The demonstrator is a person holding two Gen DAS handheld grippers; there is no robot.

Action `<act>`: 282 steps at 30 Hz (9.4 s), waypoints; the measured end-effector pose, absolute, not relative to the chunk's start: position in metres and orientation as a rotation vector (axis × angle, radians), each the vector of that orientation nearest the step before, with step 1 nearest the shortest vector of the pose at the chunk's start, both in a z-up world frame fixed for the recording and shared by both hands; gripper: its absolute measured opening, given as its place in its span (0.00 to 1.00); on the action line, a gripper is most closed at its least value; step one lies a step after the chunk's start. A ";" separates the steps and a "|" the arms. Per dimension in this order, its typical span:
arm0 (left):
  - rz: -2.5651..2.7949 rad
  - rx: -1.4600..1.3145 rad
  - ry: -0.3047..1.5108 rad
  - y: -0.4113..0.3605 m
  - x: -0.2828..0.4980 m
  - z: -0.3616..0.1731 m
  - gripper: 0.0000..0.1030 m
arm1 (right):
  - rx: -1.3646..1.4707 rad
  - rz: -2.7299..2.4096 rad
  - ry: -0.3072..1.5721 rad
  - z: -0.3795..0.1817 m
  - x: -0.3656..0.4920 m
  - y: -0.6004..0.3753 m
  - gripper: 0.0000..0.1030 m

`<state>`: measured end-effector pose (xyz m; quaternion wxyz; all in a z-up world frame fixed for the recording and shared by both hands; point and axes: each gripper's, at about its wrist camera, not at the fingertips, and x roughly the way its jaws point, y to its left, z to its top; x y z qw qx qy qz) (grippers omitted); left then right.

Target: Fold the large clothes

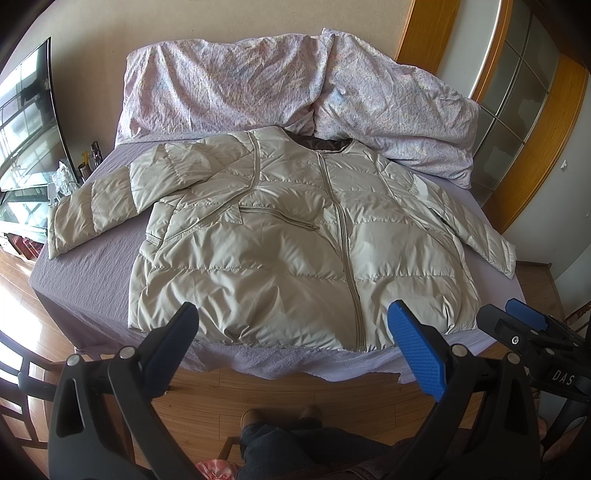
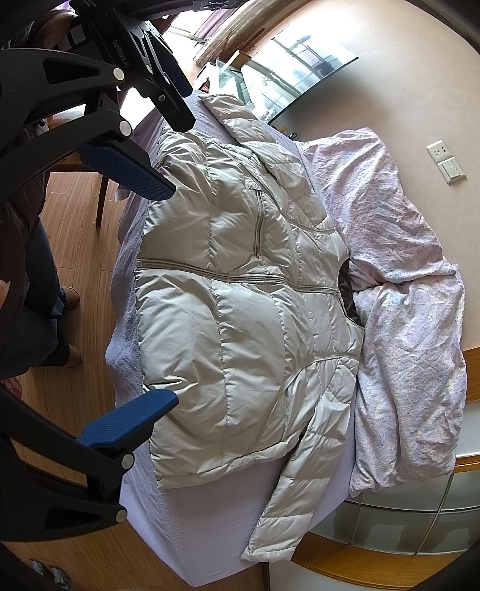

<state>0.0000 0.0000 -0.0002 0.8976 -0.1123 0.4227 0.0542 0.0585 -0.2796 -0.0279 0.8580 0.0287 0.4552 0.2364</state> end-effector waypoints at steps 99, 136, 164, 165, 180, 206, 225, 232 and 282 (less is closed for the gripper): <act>0.379 -0.253 0.965 0.180 0.173 -0.036 0.98 | 0.115 0.348 1.227 -0.121 0.406 -0.149 0.13; 0.437 -0.290 1.020 0.289 0.179 -0.063 0.98 | -0.015 0.330 1.307 -0.159 0.389 -0.033 0.51; 0.646 -0.573 1.084 0.445 0.095 -0.118 0.98 | -0.163 0.292 1.252 -0.166 0.372 -0.013 0.52; 0.641 -0.592 1.081 0.448 0.093 -0.120 0.98 | -0.163 0.294 1.251 -0.166 0.372 -0.013 0.52; 0.657 -0.758 1.017 0.459 0.077 -0.139 0.64 | -0.161 0.293 1.241 -0.164 0.368 -0.012 0.52; 0.601 -0.597 0.893 0.391 0.144 -0.040 0.12 | -0.041 0.400 1.259 -0.157 0.372 -0.041 0.60; 0.135 -0.378 0.868 0.147 0.293 0.016 0.12 | -0.011 0.400 1.184 -0.121 0.341 -0.139 0.67; -0.012 -0.350 0.938 0.067 0.325 -0.005 0.12 | 0.038 0.340 1.163 -0.114 0.341 -0.190 0.68; 0.268 -0.206 1.155 0.147 0.313 -0.105 0.59 | 0.042 0.423 1.302 -0.158 0.370 -0.108 0.21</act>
